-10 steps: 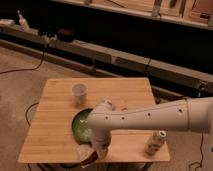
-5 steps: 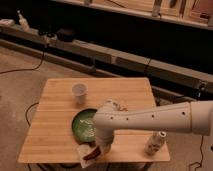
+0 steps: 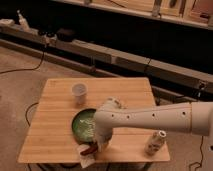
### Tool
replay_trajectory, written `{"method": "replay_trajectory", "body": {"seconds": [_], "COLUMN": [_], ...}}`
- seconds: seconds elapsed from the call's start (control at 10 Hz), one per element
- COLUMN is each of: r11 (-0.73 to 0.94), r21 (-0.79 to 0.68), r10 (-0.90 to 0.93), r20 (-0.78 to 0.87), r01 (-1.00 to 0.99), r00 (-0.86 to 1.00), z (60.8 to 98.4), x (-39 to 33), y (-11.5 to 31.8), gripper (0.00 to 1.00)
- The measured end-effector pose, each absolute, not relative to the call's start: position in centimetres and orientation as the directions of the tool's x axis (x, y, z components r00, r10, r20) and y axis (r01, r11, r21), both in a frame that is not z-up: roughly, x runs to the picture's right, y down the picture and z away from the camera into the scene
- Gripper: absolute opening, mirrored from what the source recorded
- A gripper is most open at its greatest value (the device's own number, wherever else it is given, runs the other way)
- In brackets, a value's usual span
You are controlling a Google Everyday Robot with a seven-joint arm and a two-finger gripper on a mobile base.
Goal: Place the pepper on the white sponge
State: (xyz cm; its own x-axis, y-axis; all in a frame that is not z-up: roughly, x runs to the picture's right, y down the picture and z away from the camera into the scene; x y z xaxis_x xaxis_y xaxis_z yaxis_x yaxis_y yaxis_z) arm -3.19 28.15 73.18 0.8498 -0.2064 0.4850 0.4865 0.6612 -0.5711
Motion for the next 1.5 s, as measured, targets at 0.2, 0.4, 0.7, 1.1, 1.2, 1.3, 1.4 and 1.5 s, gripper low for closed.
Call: {"method": "replay_trajectory", "body": {"seconds": [0.2,0.4,0.7,1.1,1.2,1.3,1.4,1.5], "r11": [0.650,0.639,0.632,0.624,0.623,0.624,0.624,0.620], "r21": [-0.560,-0.547,-0.541,-0.541,-0.540,-0.539,-0.538,-0.539], "r10": [-0.210,-0.216,-0.221,-0.217,-0.213,-0.202,-0.190,-0.178], "r20": [0.518,0.547,0.561,0.573,0.579,0.588,0.599,0.610], "r01": [0.514,0.541,0.555,0.564,0.565,0.566,0.567,0.570], "r00": [0.830,0.809,0.798,0.790,0.787,0.783,0.778,0.772], "z": [73.4,73.6,73.9,74.0,73.9,73.9,73.8,73.8], "x": [-4.4,-5.7,-6.3,-6.9,-7.2,-7.5,-7.9,-8.1], "y": [28.6,28.9,28.7,28.7,28.7,28.7,28.9,29.1], "gripper": [0.00,0.00,0.13,0.53,0.60,0.64,0.64,0.64]}}
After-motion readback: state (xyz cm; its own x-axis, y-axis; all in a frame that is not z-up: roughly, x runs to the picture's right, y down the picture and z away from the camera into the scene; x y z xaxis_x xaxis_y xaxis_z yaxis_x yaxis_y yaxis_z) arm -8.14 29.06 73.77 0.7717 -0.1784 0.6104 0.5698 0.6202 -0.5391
